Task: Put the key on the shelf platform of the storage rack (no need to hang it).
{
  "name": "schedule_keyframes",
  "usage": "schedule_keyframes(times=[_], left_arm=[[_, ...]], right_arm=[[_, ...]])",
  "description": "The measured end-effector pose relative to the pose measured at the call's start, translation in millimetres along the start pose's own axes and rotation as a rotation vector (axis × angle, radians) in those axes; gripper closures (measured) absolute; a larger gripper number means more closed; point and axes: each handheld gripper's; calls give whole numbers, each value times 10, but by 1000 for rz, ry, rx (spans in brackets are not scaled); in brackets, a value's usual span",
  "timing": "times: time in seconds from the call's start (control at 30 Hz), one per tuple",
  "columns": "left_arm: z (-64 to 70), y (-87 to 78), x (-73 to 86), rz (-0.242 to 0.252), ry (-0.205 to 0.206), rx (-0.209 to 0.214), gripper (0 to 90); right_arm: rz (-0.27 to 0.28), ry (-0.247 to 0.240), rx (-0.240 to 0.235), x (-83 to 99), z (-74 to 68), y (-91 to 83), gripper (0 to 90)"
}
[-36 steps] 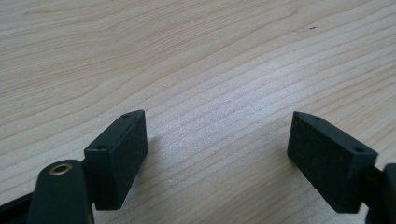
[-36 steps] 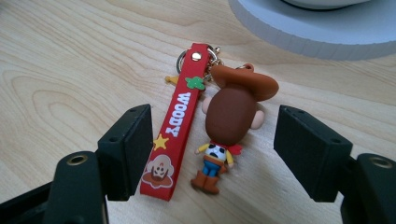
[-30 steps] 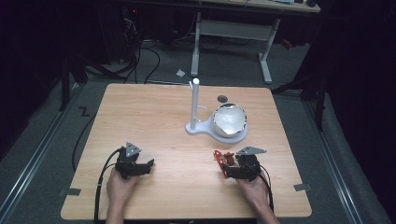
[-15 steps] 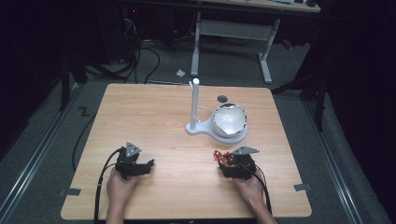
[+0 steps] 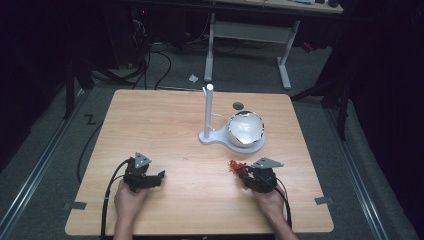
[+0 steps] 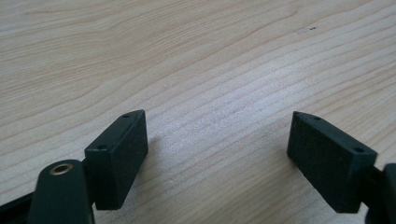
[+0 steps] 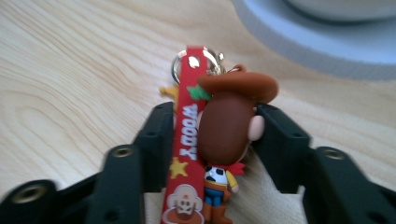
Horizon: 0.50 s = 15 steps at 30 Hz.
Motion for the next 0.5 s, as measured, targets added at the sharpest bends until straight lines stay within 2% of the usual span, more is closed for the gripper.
schedule_keyframes(times=[0.1, 0.23, 0.5], left_arm=[[1, 0, 0, 0, -1, 0, 205], [0, 0, 1, 0, -1, 0, 205], [0, 0, 0, 0, -1, 0, 205]], right_arm=[[-8, 0, -16, -3, 24, 8, 655], [-13, -11, -15, -14, 19, 5, 660], [4, -18, -34, -24, 47, -66, 676]])
Point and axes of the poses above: each handheld gripper's, and its own axes: y roughly forward along the jaws, x roughly out of its underside, z roughly to its right, and after that the axes turned 9 degrees about -z, right-handed
